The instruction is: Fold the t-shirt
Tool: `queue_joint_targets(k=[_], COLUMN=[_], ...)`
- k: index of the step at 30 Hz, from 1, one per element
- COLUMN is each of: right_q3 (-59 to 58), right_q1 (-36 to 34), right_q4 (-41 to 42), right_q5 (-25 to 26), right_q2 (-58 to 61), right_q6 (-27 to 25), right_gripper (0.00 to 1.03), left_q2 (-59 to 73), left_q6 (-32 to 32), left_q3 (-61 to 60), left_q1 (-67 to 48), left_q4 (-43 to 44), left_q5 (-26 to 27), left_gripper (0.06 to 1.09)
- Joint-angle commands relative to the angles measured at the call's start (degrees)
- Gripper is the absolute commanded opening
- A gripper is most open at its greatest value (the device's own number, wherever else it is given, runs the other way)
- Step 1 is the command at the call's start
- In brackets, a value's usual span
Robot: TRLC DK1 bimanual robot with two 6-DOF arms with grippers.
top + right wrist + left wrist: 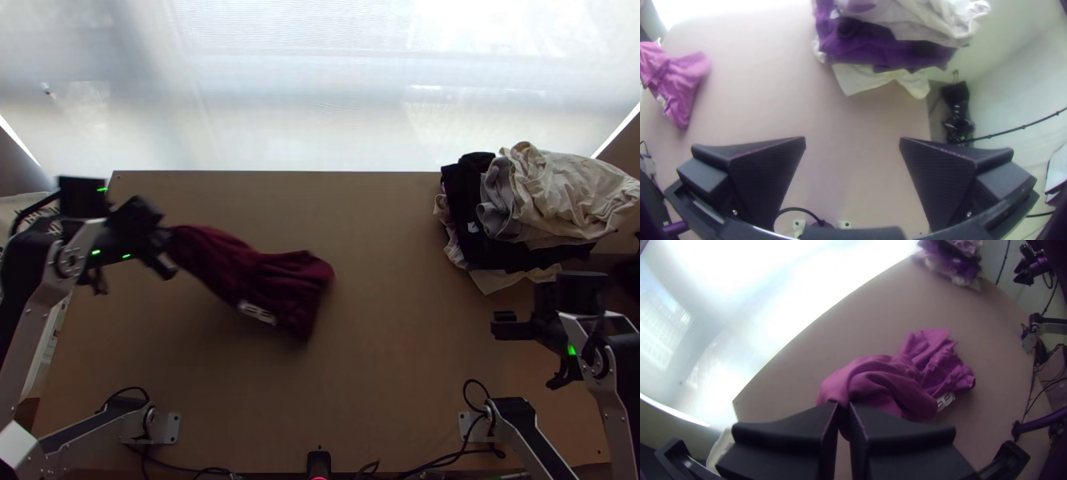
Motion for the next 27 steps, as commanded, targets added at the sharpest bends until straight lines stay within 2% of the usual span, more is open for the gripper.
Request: queue_joint_targets(k=[1,5,6,7,8,13,17,23,27], right_q3=[-1.0,-0.8,-0.7,-0.5,-0.3,0.8,2.7,9.8,16.6], right_q1=[8.7,14.5,15.8,17.4,19.1,27.5,32.9,40.6,45.2], right_q4=[1.3,3.8,4.5,5.0,5.7,9.4,11.6,15.7,15.9], right_q5=[-5.6,-8.5,-9.1,-9.2,-9.2,-9.2,-9.2,-9.2,-9.2], right_q2=[5.4,10.0,11.3,12.5,13.8,20.0,24.4,34.8,42.2], right_q6=[0.7,0.7,0.7,0.8,0.7,0.7,1.0,2.9,4.0], right_gripper=[0.98,0.98,0.98,0.98,0.98,0.98,0.98,0.98,0.98], left_q2=[-11.8,-12.0,-12.3,-12.9,-13.8,-18.0,-19.1,-19.3,-19.3], left_q6=[22.9,29.9,31.0,31.7,32.0,30.1,23.4,13.4,11.4], left_q3=[-16.3,-17.6,-18.7,-19.8,-20.8,-21.5,-17.4,-13.4,-14.6], left_q1=[35.2,49.2,50.9,52.7,53.7,53.9,52.6,46.0,42.8], left_q4=[0.3,0.3,0.5,0.9,1.1,1.8,1.6,-6.0,-11.0], left_q5=[6.3,9.0,9.0,8.9,9.0,9.9,12.3,12.5,12.5], left_gripper=[0.20,0.21,0.33,0.64,1.03,1.04,1.04,1.04,1.04])
